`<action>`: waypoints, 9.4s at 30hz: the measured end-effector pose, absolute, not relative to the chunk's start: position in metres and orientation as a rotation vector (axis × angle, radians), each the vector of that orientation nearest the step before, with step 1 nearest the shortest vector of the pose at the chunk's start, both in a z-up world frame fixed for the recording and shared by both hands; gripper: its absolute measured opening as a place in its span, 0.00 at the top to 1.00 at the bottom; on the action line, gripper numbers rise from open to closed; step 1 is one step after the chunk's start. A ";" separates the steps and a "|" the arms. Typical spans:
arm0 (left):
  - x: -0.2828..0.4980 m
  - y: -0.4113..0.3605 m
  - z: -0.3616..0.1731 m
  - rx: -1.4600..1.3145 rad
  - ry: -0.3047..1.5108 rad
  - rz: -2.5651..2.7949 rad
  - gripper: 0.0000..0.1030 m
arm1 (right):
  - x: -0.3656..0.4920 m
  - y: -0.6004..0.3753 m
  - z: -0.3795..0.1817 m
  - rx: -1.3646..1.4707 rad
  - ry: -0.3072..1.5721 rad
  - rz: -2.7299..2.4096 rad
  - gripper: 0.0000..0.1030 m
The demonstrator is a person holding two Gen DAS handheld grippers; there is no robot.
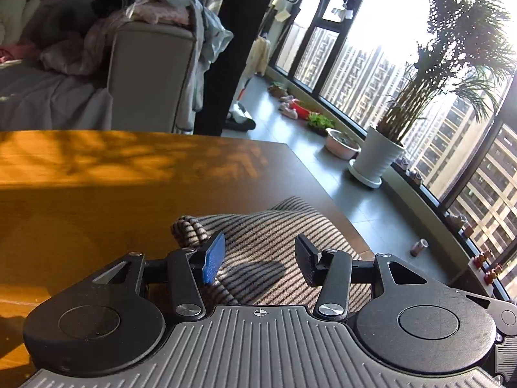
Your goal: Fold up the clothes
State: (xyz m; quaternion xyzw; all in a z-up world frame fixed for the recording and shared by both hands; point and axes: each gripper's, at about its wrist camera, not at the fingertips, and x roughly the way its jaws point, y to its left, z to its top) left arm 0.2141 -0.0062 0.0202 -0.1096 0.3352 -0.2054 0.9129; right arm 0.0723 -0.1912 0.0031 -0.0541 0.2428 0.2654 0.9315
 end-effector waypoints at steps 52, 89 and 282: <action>0.207 0.012 0.021 -0.314 0.688 -0.441 0.46 | 0.103 -0.208 -0.026 -0.017 0.653 0.337 0.00; 0.181 0.018 -0.027 -0.477 0.867 -0.475 0.35 | 0.184 -0.251 -0.039 0.272 0.854 0.611 0.12; 0.155 0.050 -0.034 -0.130 0.683 0.071 0.00 | 0.168 -0.140 -0.053 -0.080 0.740 0.225 0.00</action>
